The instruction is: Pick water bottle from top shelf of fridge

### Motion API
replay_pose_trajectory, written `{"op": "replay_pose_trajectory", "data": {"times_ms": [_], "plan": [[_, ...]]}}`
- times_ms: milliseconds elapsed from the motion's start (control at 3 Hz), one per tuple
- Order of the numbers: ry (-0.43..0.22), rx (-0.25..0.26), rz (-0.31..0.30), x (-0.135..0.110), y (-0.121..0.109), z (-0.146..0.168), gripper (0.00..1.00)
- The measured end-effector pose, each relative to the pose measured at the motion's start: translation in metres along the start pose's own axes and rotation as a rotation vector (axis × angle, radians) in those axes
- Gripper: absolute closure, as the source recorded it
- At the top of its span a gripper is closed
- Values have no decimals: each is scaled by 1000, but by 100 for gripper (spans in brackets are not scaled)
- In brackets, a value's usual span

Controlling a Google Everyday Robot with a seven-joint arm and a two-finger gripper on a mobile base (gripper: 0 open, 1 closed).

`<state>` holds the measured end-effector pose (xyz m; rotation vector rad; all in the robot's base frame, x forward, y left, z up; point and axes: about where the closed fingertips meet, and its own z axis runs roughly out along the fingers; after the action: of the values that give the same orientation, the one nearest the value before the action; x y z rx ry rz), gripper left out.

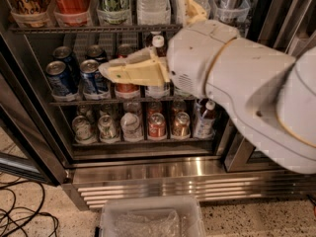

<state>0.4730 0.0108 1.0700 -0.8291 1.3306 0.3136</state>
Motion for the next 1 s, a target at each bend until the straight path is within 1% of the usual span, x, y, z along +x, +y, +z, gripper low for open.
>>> {"op": "replay_pose_trajectory", "data": {"times_ms": [333,667,1000], "plan": [[-34,59,-54,15,-11,23,0],[-125,91,-204,7,-29,74,0],[-174,233,-325,12,-91,123,0]]}}
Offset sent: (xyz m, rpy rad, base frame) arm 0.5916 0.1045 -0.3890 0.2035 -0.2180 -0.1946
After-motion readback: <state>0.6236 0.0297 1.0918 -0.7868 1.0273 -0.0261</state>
